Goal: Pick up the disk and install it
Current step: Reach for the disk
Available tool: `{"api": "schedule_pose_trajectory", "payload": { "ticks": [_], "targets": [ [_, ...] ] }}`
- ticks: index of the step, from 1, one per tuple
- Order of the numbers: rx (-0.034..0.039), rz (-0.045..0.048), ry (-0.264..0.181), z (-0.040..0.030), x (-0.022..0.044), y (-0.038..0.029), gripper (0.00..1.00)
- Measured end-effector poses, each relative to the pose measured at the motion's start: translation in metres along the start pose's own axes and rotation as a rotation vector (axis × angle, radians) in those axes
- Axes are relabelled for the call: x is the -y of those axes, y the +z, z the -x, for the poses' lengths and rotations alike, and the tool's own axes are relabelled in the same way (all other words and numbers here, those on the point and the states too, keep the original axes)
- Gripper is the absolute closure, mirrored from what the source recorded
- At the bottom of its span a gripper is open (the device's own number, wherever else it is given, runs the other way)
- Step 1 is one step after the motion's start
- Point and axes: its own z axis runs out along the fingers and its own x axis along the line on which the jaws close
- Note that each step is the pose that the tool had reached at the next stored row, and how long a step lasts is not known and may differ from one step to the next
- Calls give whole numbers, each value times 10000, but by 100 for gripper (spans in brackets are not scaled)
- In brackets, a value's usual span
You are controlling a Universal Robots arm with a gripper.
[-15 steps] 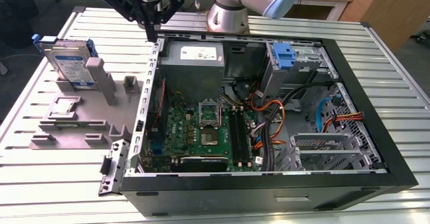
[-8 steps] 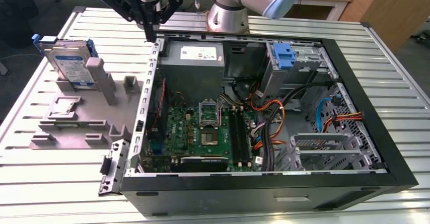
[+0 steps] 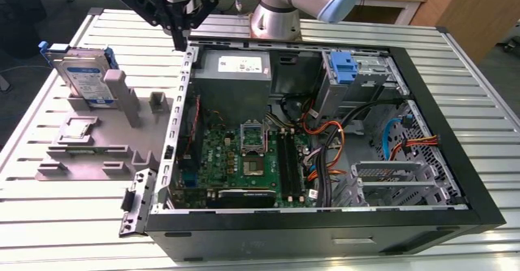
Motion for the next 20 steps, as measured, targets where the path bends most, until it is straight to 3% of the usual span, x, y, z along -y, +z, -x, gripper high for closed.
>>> {"api": "schedule_pose_trajectory", "payload": {
  "ticks": [20],
  "targets": [
    [-35, -3, 1, -95, 8, 6, 89]
  ]
}}
